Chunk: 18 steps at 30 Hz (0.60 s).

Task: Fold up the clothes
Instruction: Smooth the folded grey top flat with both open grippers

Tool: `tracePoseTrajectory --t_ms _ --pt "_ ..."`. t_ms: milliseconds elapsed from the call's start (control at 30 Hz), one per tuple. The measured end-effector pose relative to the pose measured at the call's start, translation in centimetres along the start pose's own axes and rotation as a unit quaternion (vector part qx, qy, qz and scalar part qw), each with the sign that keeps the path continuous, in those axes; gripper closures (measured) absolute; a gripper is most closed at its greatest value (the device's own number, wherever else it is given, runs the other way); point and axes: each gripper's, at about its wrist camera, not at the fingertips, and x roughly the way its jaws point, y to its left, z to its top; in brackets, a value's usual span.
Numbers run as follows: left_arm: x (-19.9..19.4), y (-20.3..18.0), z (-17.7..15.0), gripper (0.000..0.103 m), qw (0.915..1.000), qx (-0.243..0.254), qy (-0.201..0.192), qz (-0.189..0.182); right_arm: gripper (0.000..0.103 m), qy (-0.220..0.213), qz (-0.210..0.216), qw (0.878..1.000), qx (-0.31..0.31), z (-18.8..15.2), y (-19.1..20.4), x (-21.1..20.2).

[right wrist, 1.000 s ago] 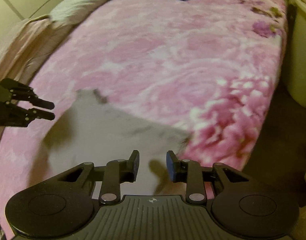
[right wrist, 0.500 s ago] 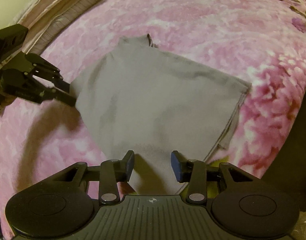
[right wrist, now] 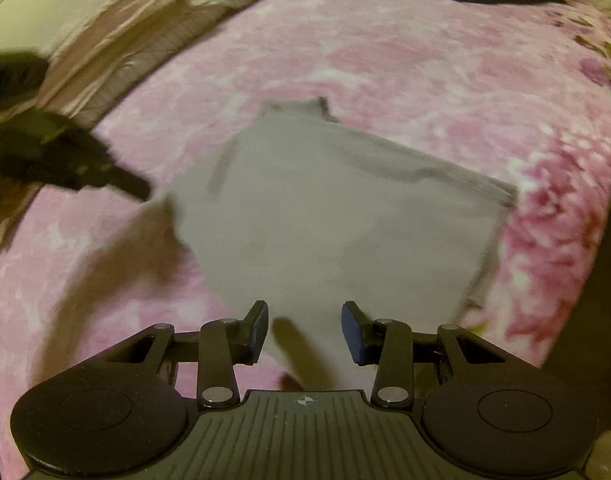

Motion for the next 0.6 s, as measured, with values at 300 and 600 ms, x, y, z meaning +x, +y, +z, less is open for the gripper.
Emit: tracePoseTrajectory --t_ms 300,600 --pt "4.6 0.3 -1.2 0.102 0.9991 0.02 0.025 0.028 0.066 -0.001 0.0 0.999 -0.053 -2.5 -0.5 1.7" --pt "2.3 -1.0 0.4 0.103 0.9976 0.034 -0.001 0.06 0.065 -0.034 -0.017 0.998 -0.04 -0.2 -1.2 -1.1"
